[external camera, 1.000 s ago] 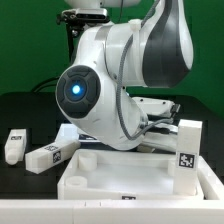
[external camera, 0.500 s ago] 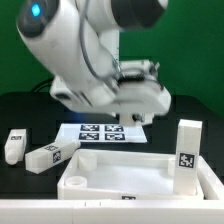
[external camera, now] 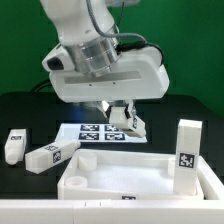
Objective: Assemble desk
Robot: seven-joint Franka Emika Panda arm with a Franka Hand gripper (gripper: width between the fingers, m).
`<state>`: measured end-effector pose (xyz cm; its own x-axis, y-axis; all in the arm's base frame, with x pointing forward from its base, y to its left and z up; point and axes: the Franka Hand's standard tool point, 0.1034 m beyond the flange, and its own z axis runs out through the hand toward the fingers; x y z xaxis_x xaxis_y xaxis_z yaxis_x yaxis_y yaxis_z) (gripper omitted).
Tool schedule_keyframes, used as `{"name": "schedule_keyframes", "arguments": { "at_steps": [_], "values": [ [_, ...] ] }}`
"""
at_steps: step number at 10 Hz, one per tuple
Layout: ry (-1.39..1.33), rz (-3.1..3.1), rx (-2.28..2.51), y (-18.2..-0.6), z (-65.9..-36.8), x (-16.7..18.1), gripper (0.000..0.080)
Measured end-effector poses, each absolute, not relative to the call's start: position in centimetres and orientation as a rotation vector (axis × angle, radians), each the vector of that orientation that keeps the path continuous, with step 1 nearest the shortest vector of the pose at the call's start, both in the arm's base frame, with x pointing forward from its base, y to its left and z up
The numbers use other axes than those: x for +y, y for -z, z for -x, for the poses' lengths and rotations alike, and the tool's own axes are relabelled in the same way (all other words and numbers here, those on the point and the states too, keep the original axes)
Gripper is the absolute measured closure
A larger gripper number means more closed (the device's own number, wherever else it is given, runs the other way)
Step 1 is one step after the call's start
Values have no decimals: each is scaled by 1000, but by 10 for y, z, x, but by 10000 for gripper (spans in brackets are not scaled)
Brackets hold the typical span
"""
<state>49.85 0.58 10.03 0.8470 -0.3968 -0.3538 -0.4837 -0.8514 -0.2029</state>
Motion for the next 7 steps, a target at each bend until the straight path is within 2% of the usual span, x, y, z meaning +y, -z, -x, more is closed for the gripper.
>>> {"name": "schedule_keyframes", "arguments": {
  "at_steps": [2,3,7],
  "values": [
    [-227,2766,603,-154,-534,-12,515],
    [-117,2796,567,-175,-547,-12,515],
    [332,2878,605,-174,-558,-16,515]
  ]
}}
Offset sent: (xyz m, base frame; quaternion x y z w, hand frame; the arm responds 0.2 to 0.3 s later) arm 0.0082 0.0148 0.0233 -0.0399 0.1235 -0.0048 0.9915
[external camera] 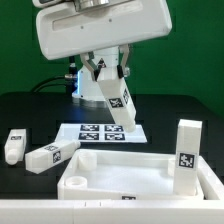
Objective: Assemble desk
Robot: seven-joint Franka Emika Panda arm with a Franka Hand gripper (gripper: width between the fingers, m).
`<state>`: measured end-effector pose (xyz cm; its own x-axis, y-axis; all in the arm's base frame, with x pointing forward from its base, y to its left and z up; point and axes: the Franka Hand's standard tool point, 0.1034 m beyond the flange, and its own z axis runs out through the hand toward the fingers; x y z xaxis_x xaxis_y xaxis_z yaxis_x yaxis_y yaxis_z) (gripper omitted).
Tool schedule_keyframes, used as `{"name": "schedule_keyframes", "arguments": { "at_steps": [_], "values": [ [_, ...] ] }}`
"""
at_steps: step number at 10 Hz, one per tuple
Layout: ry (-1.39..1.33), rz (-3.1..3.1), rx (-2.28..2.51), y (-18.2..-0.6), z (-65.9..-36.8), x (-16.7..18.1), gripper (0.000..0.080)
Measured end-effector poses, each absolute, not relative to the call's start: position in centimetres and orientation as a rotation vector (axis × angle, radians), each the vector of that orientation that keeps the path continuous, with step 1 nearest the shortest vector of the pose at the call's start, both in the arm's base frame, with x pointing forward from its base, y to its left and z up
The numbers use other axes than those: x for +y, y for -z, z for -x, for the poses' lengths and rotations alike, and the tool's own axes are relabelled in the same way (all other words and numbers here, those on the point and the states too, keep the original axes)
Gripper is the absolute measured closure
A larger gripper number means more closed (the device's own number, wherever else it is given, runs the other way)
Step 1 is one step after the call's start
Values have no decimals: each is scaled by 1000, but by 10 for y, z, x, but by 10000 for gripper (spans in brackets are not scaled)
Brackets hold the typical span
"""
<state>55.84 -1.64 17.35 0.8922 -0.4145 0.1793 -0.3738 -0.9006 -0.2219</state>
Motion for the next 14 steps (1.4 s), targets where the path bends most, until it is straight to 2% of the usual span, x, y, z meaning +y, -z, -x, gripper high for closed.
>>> {"name": "schedule_keyframes", "arguments": {
  "at_steps": [2,3,5,14],
  "values": [
    [561,2928,516,-185,-596,-44,515],
    [797,2959,489,-186,-614,-51,515],
    [1004,2973,485,-184,-611,-56,515],
    [866,2996,559,-159,-600,-79,514]
  ]
}}
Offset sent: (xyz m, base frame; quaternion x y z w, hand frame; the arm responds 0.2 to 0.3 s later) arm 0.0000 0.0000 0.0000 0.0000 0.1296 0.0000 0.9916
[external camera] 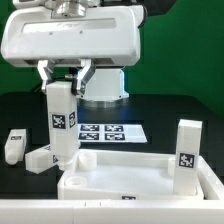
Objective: Assemble desk
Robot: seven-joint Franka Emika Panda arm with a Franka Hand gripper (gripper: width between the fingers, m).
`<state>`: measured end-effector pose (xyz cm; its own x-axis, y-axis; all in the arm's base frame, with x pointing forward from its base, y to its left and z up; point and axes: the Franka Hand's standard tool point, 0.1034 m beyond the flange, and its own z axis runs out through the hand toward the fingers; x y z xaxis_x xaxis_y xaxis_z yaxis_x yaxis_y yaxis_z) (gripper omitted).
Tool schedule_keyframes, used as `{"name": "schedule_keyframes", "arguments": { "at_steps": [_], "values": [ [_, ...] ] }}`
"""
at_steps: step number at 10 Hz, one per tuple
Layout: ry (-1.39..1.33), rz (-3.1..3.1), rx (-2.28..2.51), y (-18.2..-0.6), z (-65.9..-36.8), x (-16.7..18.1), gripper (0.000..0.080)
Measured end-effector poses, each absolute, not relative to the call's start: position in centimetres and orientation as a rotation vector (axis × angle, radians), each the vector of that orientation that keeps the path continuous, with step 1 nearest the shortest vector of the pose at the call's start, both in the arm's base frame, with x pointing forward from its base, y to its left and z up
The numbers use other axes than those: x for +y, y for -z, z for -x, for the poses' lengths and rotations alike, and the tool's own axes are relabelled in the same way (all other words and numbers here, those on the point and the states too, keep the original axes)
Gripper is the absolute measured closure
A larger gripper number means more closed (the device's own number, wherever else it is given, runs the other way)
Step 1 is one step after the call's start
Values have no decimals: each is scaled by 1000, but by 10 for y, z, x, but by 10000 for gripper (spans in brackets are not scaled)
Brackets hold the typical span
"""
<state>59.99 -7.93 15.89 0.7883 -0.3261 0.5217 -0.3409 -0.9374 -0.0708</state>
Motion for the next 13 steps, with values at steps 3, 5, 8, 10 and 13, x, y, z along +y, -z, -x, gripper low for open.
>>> {"name": "schedule_keyframes", "arguments": {
  "at_steps": [3,5,8,10,13],
  "values": [
    [-828,-2957,-545,-147,-598,-67,514],
    [-814,-2962,-540,-140,-597,-60,514],
    [-818,-2960,-536,-140,-598,-59,514],
    [-830,-2951,-536,-140,-599,-61,514],
    [-851,-2934,-537,-140,-600,-64,514]
  ]
}}
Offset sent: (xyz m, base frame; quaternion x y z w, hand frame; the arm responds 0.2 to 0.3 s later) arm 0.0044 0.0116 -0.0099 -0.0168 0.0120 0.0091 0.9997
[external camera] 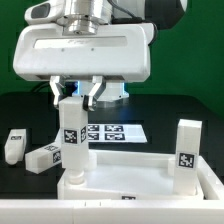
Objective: Assemble desk
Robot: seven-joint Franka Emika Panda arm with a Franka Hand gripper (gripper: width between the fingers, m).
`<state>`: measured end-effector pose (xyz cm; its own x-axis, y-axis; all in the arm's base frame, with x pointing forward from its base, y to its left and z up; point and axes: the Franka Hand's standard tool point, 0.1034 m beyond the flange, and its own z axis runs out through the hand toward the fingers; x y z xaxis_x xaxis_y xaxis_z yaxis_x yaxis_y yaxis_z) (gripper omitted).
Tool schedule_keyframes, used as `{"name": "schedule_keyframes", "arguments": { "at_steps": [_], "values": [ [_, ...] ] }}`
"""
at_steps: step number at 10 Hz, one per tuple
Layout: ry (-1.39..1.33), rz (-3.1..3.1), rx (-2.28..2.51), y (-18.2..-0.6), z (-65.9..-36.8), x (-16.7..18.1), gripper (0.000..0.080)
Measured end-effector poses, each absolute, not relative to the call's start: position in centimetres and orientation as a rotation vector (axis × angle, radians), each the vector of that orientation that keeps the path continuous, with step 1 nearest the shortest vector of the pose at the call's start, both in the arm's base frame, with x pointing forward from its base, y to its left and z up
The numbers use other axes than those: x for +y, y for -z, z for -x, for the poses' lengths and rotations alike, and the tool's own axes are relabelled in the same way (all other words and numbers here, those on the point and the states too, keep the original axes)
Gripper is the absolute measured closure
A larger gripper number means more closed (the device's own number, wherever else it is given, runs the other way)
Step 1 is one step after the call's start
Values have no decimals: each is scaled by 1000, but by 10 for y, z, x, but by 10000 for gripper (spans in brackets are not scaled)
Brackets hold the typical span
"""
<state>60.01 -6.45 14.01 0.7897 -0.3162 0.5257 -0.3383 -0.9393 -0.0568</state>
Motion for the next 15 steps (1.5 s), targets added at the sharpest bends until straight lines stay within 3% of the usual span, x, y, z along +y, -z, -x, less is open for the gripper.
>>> {"name": "schedule_keyframes", "arguments": {
  "at_steps": [4,9,10,11,12,13,14,15],
  "values": [
    [-832,-2935,-530,-129,-599,-61,514],
    [-877,-2905,-515,-128,-603,-61,514],
    [-877,-2905,-515,-128,-603,-61,359],
    [-876,-2906,-515,-127,-602,-61,359],
    [-865,-2912,-516,-126,-602,-60,227],
    [-815,-2941,-528,-124,-603,-61,227],
    [-768,-2968,-554,-125,-608,-67,166],
    [-711,-3002,-577,-125,-613,-71,153]
  ]
}}
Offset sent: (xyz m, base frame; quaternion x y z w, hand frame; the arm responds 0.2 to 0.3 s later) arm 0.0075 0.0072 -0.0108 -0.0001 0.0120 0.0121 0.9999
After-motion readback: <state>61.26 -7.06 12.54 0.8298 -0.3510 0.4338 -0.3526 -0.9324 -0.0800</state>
